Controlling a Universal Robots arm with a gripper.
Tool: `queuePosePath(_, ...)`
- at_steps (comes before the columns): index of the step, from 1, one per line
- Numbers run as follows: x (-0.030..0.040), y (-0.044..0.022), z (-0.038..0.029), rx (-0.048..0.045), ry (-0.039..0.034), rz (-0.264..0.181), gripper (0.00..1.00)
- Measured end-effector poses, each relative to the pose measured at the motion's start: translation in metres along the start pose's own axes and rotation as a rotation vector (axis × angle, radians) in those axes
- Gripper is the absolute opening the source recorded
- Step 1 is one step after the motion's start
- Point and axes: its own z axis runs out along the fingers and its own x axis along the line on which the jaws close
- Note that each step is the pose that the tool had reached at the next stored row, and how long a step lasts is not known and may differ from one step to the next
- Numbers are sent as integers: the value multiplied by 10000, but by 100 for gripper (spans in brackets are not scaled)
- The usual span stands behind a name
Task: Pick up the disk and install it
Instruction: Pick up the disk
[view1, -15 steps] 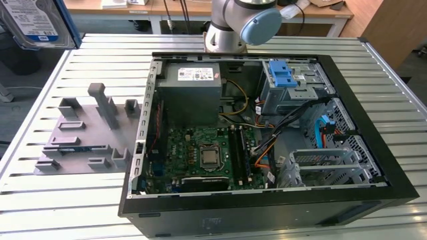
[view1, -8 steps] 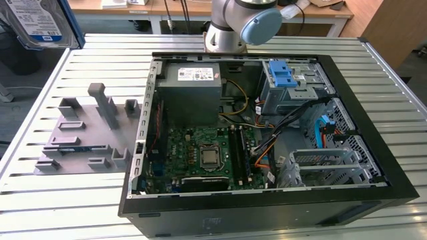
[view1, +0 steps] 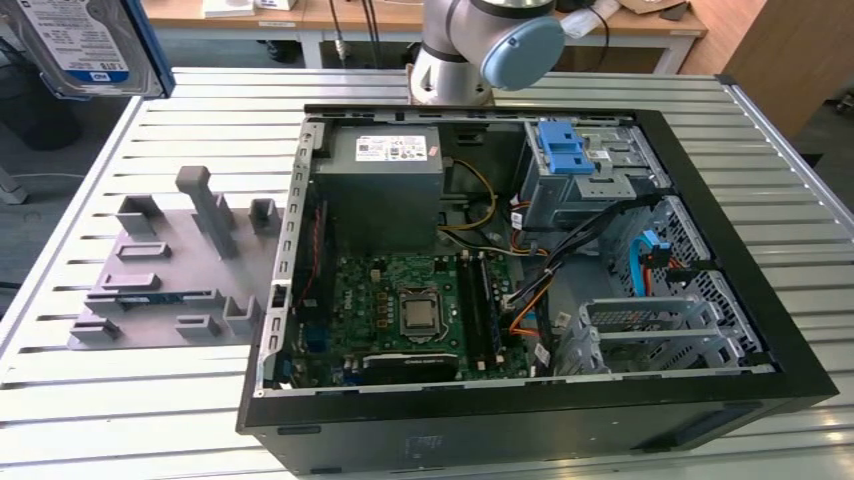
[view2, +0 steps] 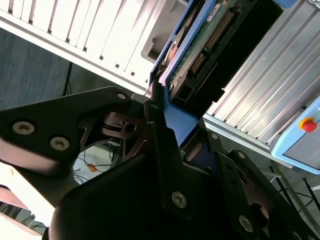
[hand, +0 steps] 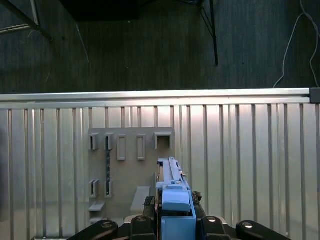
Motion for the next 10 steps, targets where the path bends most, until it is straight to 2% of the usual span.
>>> queuePosePath(10, -2, -57, 1, 0, 0, -1, 36)
